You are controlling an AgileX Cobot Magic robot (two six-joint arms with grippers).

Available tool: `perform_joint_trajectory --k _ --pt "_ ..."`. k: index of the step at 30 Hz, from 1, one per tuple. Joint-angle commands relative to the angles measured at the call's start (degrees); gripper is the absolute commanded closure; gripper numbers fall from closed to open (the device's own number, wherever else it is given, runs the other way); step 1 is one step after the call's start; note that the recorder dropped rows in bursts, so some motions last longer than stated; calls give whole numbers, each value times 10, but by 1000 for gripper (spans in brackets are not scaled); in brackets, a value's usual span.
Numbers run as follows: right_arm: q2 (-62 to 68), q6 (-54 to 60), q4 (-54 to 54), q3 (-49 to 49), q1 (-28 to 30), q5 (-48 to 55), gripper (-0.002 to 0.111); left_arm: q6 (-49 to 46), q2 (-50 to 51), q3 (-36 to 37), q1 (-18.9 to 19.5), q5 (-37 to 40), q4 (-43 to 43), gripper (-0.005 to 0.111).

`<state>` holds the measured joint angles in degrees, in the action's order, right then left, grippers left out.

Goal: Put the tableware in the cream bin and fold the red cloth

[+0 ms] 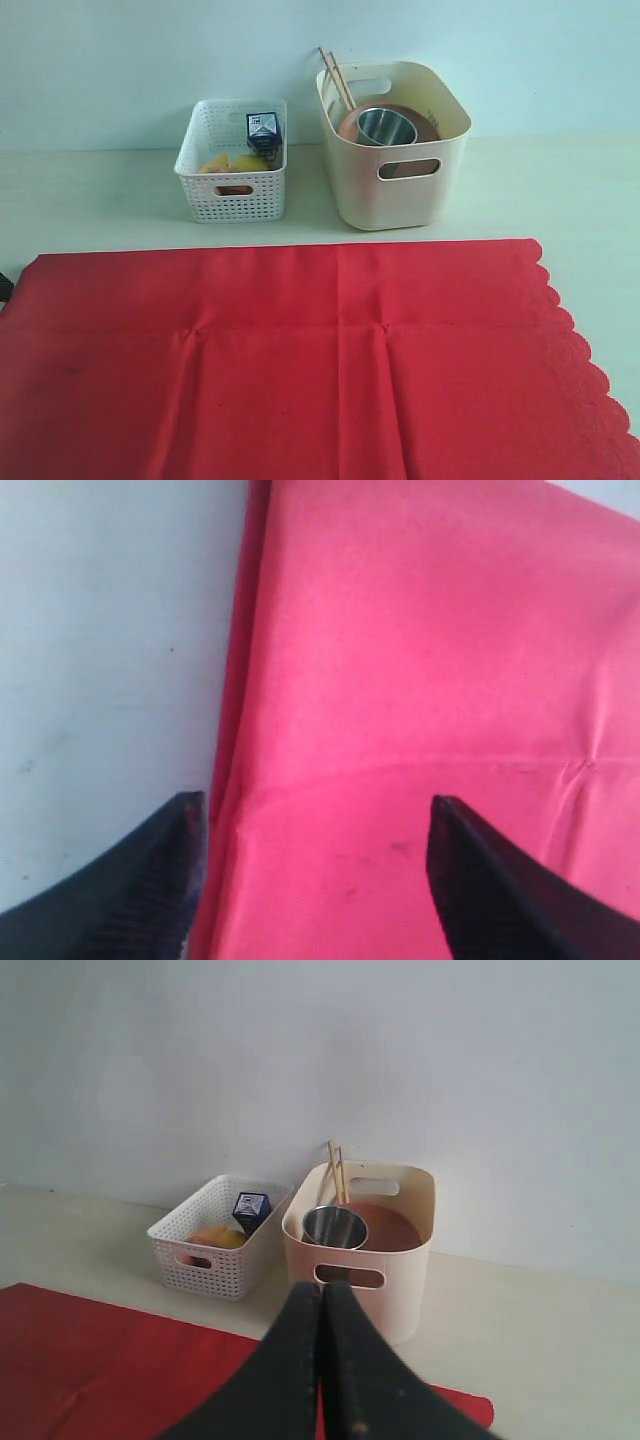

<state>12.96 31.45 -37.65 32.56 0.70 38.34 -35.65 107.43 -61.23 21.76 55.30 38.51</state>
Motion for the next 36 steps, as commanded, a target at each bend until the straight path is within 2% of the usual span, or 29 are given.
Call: perform_joint_trajectory --k 1,9,21,25,31,36 --pt "-2 -1 -1 -2 -1 -3 108 -21 40 -20 5 19 3 45" --pt "-2 -1 -1 -2 -1 -3 108 -29 84 -49 5 36 -37 45" --pt "-2 -1 -1 -2 -1 -3 108 -45 124 -62 5 112 -56 45" --pt "-2 -1 -1 -2 -1 -3 108 -55 140 -62 5 146 -37 45" --pt "-2 -1 -1 -2 -1 -3 108 -88 167 -62 1 147 2 45" --pt "-2 -1 -1 -2 -1 -3 108 -106 186 -62 -19 147 15 45"
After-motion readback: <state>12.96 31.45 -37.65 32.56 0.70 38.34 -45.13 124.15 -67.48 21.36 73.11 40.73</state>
